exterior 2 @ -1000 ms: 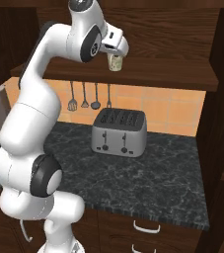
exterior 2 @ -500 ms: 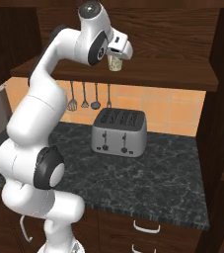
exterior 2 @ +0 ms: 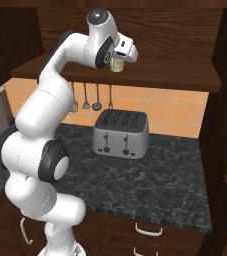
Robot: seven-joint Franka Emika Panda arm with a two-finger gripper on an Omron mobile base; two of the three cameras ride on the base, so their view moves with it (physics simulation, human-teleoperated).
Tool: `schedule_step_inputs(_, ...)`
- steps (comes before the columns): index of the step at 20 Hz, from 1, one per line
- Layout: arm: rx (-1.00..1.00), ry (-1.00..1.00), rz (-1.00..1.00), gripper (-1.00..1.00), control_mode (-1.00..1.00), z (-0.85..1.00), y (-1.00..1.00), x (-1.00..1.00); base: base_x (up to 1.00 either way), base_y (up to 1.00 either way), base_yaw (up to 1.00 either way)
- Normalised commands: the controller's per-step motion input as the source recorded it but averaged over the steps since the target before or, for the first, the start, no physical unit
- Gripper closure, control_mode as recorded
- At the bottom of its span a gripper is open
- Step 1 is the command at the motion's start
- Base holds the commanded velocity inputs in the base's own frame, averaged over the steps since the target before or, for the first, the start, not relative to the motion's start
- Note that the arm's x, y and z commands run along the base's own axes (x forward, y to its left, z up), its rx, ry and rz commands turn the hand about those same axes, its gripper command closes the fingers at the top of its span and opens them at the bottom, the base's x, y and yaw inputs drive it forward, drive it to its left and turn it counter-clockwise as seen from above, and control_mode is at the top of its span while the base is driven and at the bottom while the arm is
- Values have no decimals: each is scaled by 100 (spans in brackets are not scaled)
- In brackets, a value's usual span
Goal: Gather all objects into one cabinet and sort the glasses and bowls to opposite sides.
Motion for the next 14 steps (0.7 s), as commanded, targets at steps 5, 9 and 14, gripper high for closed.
schedule_step_inputs(5,1,0,0,100,-100,-7,0,1,0,0,0)
schedule_step_inputs(9,2,0,0,100,-100,0,0,0,0,0,0)
schedule_step_inputs(14,5,0,0,100,-100,21,0,-6,0,0,0)
